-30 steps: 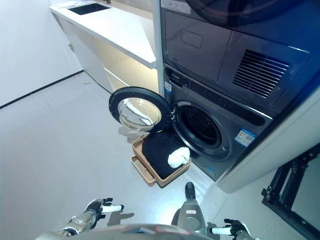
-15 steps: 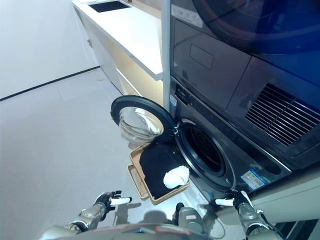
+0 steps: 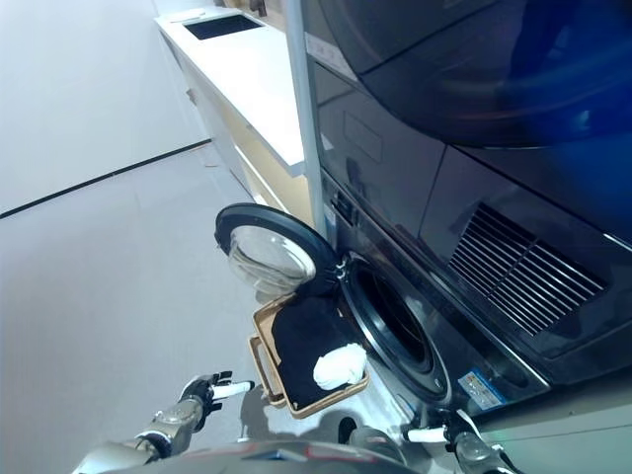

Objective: Put the clothes in the basket into the washing machine.

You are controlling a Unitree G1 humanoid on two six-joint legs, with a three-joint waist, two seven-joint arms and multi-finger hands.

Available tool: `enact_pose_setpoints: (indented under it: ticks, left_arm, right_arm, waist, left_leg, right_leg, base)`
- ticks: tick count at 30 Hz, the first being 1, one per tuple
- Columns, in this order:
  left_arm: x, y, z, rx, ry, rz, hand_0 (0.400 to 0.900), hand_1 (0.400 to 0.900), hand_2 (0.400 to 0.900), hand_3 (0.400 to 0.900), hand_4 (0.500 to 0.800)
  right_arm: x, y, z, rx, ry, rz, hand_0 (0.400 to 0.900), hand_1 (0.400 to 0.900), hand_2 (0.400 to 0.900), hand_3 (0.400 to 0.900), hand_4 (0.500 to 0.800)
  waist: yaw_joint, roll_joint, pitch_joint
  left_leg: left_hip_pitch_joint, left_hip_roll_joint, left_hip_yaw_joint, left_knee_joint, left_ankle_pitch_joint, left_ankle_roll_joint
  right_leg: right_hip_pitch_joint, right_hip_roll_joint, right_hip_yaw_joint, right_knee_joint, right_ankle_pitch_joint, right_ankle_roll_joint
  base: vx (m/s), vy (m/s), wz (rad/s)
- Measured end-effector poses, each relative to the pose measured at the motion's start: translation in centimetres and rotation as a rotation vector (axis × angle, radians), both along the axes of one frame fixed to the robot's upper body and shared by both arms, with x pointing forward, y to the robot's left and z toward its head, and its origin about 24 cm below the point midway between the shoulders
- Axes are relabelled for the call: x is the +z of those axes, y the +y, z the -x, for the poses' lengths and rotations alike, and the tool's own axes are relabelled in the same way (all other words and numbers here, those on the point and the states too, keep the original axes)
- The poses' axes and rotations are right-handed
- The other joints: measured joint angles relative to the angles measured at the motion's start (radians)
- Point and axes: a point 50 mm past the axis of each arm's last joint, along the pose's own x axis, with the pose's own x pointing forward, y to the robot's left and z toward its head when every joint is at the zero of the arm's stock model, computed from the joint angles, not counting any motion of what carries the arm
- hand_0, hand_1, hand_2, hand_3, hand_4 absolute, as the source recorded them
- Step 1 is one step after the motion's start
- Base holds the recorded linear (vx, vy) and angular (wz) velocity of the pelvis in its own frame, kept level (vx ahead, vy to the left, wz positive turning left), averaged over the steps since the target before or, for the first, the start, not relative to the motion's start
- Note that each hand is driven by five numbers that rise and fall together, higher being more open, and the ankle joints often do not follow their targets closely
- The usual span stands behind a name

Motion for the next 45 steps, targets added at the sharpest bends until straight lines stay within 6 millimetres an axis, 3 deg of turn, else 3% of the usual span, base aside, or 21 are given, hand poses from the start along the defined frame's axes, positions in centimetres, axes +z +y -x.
enact_pose_setpoints:
  ticks: [4,7,9,10,11,13,17,18,22,29,35,39,45]
  left_arm:
    - [0.1,0.1,-0.2,-0.002,-0.008,-0.002,0.900,0.900,0.900,0.900,0.800]
    - [0.3,0.1,-0.6,-0.005,-0.019,-0.004,0.900,0.900,0.900,0.900,0.800]
    - [0.5,-0.1,-1.2,-0.009,-0.038,0.000,0.900,0.900,0.900,0.900,0.800]
    - [0.6,-0.1,-1.5,-0.004,-0.048,0.003,0.900,0.900,0.900,0.900,0.800]
    - [0.7,-0.1,-1.8,-0.005,-0.058,0.001,0.900,0.900,0.900,0.900,0.800]
    - [1.6,0.2,-3.6,-0.020,-0.107,-0.021,0.900,0.900,0.900,0.900,0.800]
    - [5.3,0.6,-9.5,-0.038,-0.332,-0.084,0.900,0.900,0.900,0.900,0.800]
    - [6.2,0.4,-10.8,-0.039,-0.379,-0.090,0.900,0.900,0.900,0.900,0.800]
    - [7.6,0.0,-12.5,-0.025,-0.455,-0.093,0.900,0.900,0.900,0.900,0.800]
    - [12.3,-1.6,-17.5,-0.060,-0.645,-0.083,0.900,0.900,0.900,0.900,0.800]
    - [15.3,-2.4,-19.9,-0.058,-0.743,-0.093,0.900,0.900,0.900,0.900,0.800]
    - [16.7,-2.7,-20.9,-0.051,-0.792,-0.091,0.900,0.900,0.900,0.900,0.800]
    - [18.9,-3.6,-21.9,-0.052,-0.905,-0.060,0.900,0.900,0.900,0.900,0.800]
  right_arm:
    - [0.3,-0.1,-1.0,0.013,-0.027,0.011,0.900,0.900,0.900,0.900,0.800]
    - [0.9,-1.0,-2.2,0.011,-0.062,0.062,0.900,0.900,0.900,0.900,0.800]
    - [1.6,-2.3,-3.0,0.015,-0.080,0.103,0.900,0.900,0.900,0.900,0.800]
    - [2.1,-2.8,-3.8,0.021,-0.101,0.133,0.900,0.900,0.900,0.900,0.800]
    - [2.4,-3.2,-4.4,0.027,-0.118,0.152,0.900,0.900,0.900,0.900,0.800]
    - [3.1,-3.2,-6.1,0.065,-0.154,0.189,0.900,0.900,0.900,0.900,0.800]
    - [5.7,-2.1,-12.1,0.241,-0.291,0.288,0.900,0.900,0.900,0.900,0.800]
    - [6.6,-1.9,-13.7,0.270,-0.327,0.311,0.900,0.900,0.900,0.900,0.800]
    - [9.4,-0.6,-17.9,0.370,-0.446,0.376,0.900,0.900,0.900,0.900,0.800]
    - [16.8,1.7,-25.3,0.476,-0.702,0.533,0.900,0.900,0.900,0.900,0.800]
    - [18.6,2.4,-26.6,0.484,-0.761,0.590,0.900,0.900,0.900,0.900,0.800]
    - [20.1,1.9,-27.4,0.441,-0.793,0.639,0.900,0.900,0.900,0.900,0.800]
    - [20.7,0.8,-27.4,0.400,-0.794,0.682,0.900,0.900,0.900,0.900,0.800]
  waist:
    - [0.009,0.011,0.038]
    - [0.003,0.044,0.060]
    - [0.004,0.068,0.076]
    - [0.005,0.081,0.084]
    - [0.006,0.082,0.086]
    - [0.012,0.068,0.109]
    - [0.041,0.076,0.201]
    - [0.050,0.089,0.230]
    - [0.076,0.095,0.274]
    - [0.106,0.073,0.430]
    - [0.130,0.073,0.457]
    - [0.136,0.074,0.458]
    - [0.142,0.075,0.460]
  left_leg:
    - [-0.018,0.020,0.017,-0.237,0.040,0.023]
    - [-0.016,0.071,0.031,-0.277,0.083,0.017]
    - [0.012,0.105,0.061,-0.331,0.146,0.025]
    - [0.026,0.106,0.074,-0.360,0.121,-0.005]
    - [0.027,0.093,0.090,-0.382,0.111,-0.003]
    - [-0.003,0.048,0.114,-0.385,0.111,0.033]
    - [-0.162,0.007,0.133,-0.344,0.135,0.065]
    - [-0.191,0.004,0.128,-0.335,0.141,0.066]
    - [-0.257,0.004,0.126,-0.335,0.158,0.067]
    - [-0.379,0.001,0.116,-0.300,0.167,0.070]
    - [-0.414,-0.007,0.097,-0.285,0.167,0.070]
    - [-0.464,-0.019,0.089,-0.270,0.171,0.076]
    - [-0.586,-0.043,0.074,-0.198,0.175,0.079]
  right_leg:
    - [0.048,0.005,0.012,-0.025,-0.005,0.001]
    - [0.043,0.003,0.001,-0.030,-0.003,0.018]
    - [0.007,0.007,0.022,0.021,-0.025,0.062]
    - [-0.017,0.001,0.041,0.051,-0.039,0.081]
    - [-0.043,-0.012,0.052,0.070,-0.050,0.099]
    - [-0.089,-0.063,0.064,0.103,-0.062,0.124]
    - [-0.228,-0.116,0.051,0.137,-0.051,0.172]
    - [-0.250,-0.119,0.043,0.136,-0.039,0.179]
    - [-0.310,-0.121,0.033,0.134,-0.026,0.181]
    - [-0.409,-0.127,0.011,0.135,-0.001,0.193]
    - [-0.439,-0.139,-0.026,0.159,-0.001,0.192]
    - [-0.489,-0.149,-0.032,0.188,-0.002,0.190]
    - [-0.614,-0.176,-0.051,0.297,-0.048,0.183]
  base:
    - [0.12,0.134,-0.34]
    - [0.06,0.219,-0.29]
    - [0.01,0.225,-0.28]
    - [-0.02,0.240,-0.09]
    - [-0.10,0.208,0.02]
    - [-0.20,0.168,0.04]
    - [-0.23,0.113,0.17]
    - [-0.11,0.098,0.09]
    - [-0.12,0.079,0.01]
    - [-0.06,0.047,0.07]
    - [-0.04,0.028,0.11]
    - [-0.04,0.022,0.13]
    - [-0.04,0.012,0.11]
